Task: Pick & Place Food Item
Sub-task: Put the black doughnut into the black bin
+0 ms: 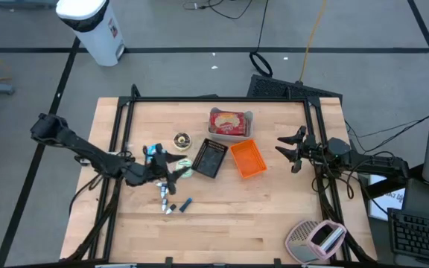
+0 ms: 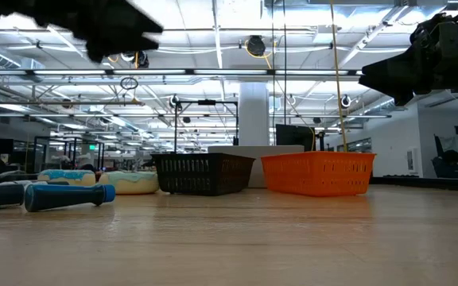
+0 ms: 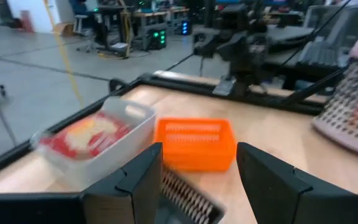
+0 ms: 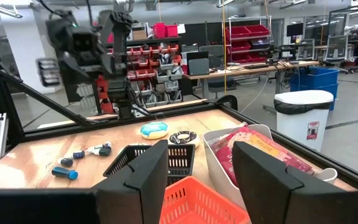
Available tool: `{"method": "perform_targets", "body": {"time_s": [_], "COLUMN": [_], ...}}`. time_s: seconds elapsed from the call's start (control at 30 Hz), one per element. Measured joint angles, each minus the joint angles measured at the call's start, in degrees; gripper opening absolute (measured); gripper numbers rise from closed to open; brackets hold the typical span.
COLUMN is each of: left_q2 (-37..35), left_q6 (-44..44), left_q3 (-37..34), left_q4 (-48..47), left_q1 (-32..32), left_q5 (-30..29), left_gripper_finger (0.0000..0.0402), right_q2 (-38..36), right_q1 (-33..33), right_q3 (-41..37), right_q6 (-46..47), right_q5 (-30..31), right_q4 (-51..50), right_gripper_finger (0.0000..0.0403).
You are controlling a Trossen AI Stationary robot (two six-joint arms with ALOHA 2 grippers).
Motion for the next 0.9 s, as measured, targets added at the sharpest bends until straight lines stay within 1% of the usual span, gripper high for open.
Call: {"method": "perform_targets", "body": {"time_s": [0.1,0.17,0.23,0.53,0.73,0.9], "left_q2": [-4.6,-6.6,-8.0,-8.9,-8.9,-8.9], "left_q6": [-3.1,-5.6,-7.7,-11.8,-12.3,-14.5], "left_q3": [-4.9,-7.3,-8.8,-9.9,-9.9,-9.9], "left_q4": [4.7,7.7,8.3,8.0,7.9,6.6], "left_q1": [1.1,2.1,3.2,6.6,10.1,11.4], "left_q5": [-2.7,-2.8,-2.8,-2.5,-2.4,-2.2], "left_gripper_finger": [0.0207,0.0207,0.0207,0.0207,0.0207,0.0207], "right_q2": [0.0,0.0,0.0,0.0,0.0,0.0], "right_q1": [0.0,0.0,0.0,0.0,0.0,0.0], "right_q3": [0.0,0.0,0.0,0.0,0.0,0.0], "right_q6": [0.0,0.0,0.0,0.0,0.0,0.0], "right_q5": [0.0,0.0,0.0,0.0,0.0,0.0], "right_q4": [0.0,0.0,0.0,0.0,0.0,0.0], "right_gripper_finger": [0.0167,0.0167,0.0167,0.0167,0.0167,0.0167]}}
